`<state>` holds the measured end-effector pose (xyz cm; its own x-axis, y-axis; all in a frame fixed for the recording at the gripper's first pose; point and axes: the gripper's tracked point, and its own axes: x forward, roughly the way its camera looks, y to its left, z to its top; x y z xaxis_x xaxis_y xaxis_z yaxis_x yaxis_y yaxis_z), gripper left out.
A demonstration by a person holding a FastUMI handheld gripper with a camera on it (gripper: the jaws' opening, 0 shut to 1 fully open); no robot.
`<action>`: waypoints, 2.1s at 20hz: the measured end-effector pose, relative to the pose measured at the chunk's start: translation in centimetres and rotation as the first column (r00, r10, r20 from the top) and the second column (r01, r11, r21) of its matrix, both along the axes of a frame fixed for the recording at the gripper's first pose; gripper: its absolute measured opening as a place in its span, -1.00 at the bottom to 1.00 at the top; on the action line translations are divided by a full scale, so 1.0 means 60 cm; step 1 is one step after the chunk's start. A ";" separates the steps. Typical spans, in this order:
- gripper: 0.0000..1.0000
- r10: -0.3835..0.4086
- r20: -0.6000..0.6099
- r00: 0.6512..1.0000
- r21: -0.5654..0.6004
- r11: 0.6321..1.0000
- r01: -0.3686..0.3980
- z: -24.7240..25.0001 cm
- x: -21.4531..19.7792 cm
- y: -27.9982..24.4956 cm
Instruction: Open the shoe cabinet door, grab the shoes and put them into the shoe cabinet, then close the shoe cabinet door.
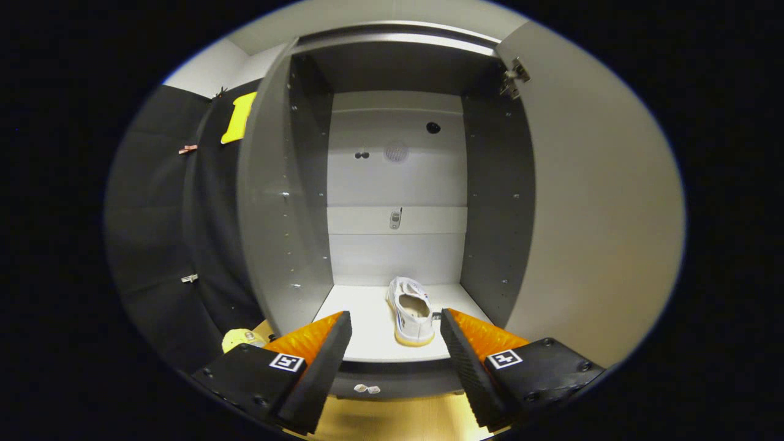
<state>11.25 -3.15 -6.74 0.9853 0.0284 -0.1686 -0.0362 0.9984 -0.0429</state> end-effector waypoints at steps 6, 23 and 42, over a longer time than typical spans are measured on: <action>0.96 -0.066 0.071 0.995 0.026 0.998 0.064 0.055 -0.166 -0.039; 0.93 -0.208 0.242 0.948 0.017 0.978 0.210 0.189 -0.402 -0.375; 0.95 -0.025 0.102 0.994 0.069 0.997 0.018 0.107 -0.299 -0.386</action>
